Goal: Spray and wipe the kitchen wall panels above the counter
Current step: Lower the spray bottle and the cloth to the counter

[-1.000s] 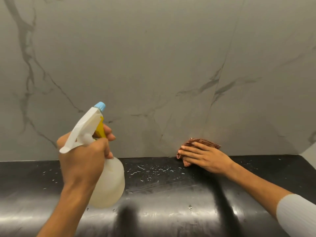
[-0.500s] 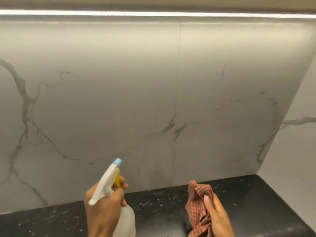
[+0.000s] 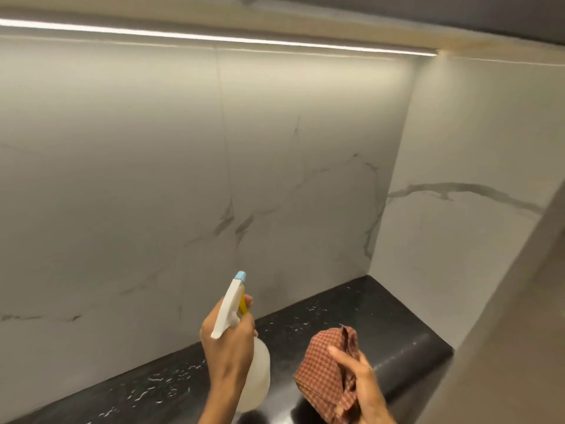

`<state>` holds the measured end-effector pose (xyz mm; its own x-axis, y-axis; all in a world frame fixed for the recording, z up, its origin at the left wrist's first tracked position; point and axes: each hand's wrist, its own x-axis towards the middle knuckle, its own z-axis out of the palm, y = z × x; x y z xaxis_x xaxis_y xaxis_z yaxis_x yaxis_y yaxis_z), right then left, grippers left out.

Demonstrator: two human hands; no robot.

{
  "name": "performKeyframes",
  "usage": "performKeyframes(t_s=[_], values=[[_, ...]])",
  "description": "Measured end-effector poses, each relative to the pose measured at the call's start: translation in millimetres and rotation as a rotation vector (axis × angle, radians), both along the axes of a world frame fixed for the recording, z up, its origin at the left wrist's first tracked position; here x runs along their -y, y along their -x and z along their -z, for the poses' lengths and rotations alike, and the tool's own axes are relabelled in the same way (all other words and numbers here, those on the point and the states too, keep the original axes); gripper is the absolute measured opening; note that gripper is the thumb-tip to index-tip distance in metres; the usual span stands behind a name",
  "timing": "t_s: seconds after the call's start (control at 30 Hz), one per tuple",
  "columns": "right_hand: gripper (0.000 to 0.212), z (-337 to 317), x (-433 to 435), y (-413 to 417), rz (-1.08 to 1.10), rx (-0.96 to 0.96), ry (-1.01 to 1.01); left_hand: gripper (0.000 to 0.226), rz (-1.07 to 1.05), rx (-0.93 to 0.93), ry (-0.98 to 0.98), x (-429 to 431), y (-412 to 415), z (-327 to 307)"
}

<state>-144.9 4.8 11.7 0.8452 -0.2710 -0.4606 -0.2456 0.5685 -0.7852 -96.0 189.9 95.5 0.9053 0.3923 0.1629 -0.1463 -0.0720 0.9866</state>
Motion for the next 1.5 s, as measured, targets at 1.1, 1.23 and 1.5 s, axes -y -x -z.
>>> performKeyframes(t_s=[1.1,1.23,1.5], values=[[0.055,69,146,-96,-0.701,-0.172,1.835,0.026,-0.049,0.048,-0.189,185,-79,84],[0.071,86,139,-89,-0.744,-0.2,1.822,0.025,-0.056,0.041,-0.229,186,-77,95],[0.083,86,147,-93,-0.766,-0.192,1.76,0.027,-0.051,0.025,-0.244,188,-70,98]])
